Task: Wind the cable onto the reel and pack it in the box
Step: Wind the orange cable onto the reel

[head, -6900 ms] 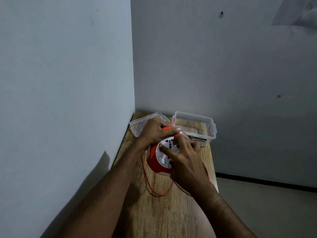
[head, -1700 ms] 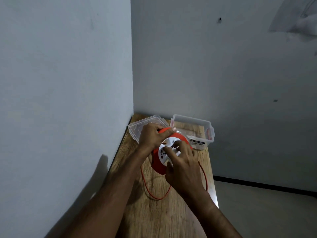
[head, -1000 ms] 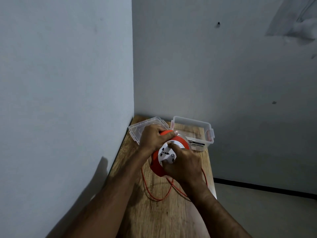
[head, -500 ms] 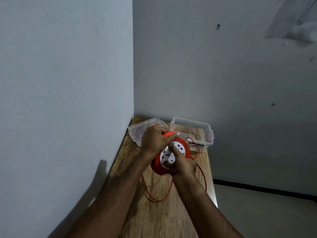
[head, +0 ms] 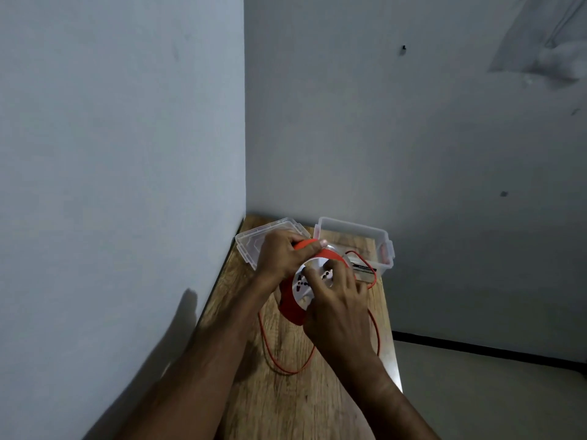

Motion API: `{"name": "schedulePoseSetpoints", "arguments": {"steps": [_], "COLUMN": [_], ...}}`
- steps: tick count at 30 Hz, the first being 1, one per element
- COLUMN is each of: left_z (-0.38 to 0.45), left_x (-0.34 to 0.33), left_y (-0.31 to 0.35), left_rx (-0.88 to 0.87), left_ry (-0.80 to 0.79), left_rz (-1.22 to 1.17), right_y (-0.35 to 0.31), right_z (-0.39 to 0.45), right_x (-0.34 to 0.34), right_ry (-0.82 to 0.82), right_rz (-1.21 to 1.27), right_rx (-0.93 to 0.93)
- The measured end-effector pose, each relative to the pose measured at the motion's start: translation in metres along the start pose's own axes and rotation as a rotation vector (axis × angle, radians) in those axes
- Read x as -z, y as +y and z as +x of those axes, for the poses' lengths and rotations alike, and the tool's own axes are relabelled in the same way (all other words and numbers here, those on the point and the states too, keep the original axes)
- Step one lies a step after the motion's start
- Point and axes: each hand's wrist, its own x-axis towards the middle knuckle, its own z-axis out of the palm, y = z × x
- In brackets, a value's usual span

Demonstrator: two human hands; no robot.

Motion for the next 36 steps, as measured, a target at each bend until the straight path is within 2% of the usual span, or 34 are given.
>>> {"name": "schedulePoseSetpoints", "arguments": {"steps": [6,11,14,20,26,30,32,34,35,36], "left_z": [-0.003,-0.005,-0.007,-0.009,-0.007,-0.011,-0.012,-0.012,-0.011,-0.011], "left_x": [0.002,0.002,0.002,-0.001,-0.005,-0.009,-0.01,-0.007,-0.005,-0.003], "left_y": [0.008,0.01,0.009,0.007,0.0,0.003,0.003,0.001,0.0,0.0], "left_rx": [-0.008,-0.027,-0.038,-0.038,-0.101,-0.153,-0.156,-0.138,-0.108,-0.067], "left_ry": [-0.04,-0.035,-0.035,0.053,0.096,0.156,0.146,0.135,0.13,0.127], "left_rz": [0.018,0.053,0.077,0.096,0.121,0.14,0.164,0.155,0.119,0.066], "right_y": [0.001,0.008,0.007,0.002,-0.002,-0.006,-0.007,-0.006,-0.006,-0.005], "right_z": [-0.001,0.007,0.01,0.012,0.022,0.037,0.041,0.039,0.036,0.031], "right_x": [-0.008,-0.011,-0.013,-0.012,-0.035,-0.035,-0.033,-0.027,-0.022,-0.017], "right_ry": [0.018,0.059,0.072,0.059,0.113,0.068,0.023,-0.066,-0.082,-0.04], "right_rz": [-0.002,0.119,0.188,0.649,0.839,1.279,1.529,1.658,1.648,1.521], "right_rx": [-0.064,-0.013,-0.054,-0.455,-0.788,-1.305,-1.477,-1.453,-1.383,-1.253]}}
